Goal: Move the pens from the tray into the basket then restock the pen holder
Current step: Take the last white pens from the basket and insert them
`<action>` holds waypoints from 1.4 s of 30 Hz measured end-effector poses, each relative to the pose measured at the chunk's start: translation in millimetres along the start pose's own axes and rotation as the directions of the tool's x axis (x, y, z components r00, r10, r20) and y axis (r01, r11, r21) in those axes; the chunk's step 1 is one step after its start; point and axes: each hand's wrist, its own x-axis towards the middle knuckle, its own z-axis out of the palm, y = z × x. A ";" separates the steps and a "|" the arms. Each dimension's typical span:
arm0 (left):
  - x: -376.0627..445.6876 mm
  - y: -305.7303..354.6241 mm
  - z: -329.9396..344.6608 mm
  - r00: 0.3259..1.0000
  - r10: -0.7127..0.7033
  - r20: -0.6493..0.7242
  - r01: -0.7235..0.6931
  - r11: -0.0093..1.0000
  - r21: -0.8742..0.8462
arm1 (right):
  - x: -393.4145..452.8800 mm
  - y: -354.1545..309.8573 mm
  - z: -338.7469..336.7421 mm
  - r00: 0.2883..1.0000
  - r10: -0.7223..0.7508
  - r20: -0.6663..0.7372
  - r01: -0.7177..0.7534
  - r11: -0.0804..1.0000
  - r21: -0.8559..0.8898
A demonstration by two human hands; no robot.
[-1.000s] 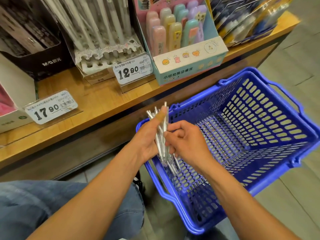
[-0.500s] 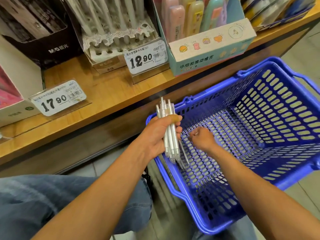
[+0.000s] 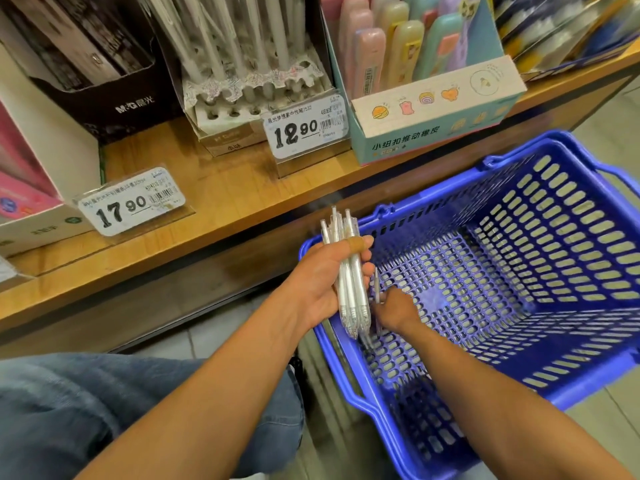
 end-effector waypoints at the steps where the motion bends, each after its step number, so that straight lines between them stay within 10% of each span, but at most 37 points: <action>1: -0.2 -0.2 0.5 1.000 0.005 0.000 -0.005 1.000 -0.001 | -5.3 -1.3 -12.1 1.000 0.017 -0.009 -0.016 0.993 0.120; 7: -0.5 -4.9 9.1 1.000 0.012 -0.028 -0.010 0.998 0.062 | -87.6 -30.2 -86.3 0.988 -0.034 -0.148 0.127 0.718 0.684; 13: -7.6 -8.8 13.4 0.990 -0.031 0.141 0.045 0.994 -0.097 | -157.8 -75.7 -95.3 0.908 -0.291 -0.303 0.417 0.704 0.575; 20: -1.5 -2.2 4.1 0.998 0.026 -0.061 -0.028 0.999 -0.035 | -120.4 -66.6 -94.5 0.924 -0.301 -0.237 0.376 0.596 0.710; 25: -6.1 -0.8 -1.3 0.999 0.021 -0.050 -0.022 1.000 -0.018 | -29.2 -31.3 -41.9 0.987 -0.139 -0.076 0.153 0.959 0.237; 29: -8.4 1.4 -1.5 0.999 0.021 -0.046 -0.023 0.999 -0.038 | -4.6 -21.1 25.3 0.980 -0.140 0.145 0.172 0.956 -0.238; 42: -12.5 2.6 -3.2 0.997 0.010 -0.080 -0.008 1.000 0.017 | 6.4 0.8 19.3 0.997 -0.025 0.071 0.036 0.987 -0.155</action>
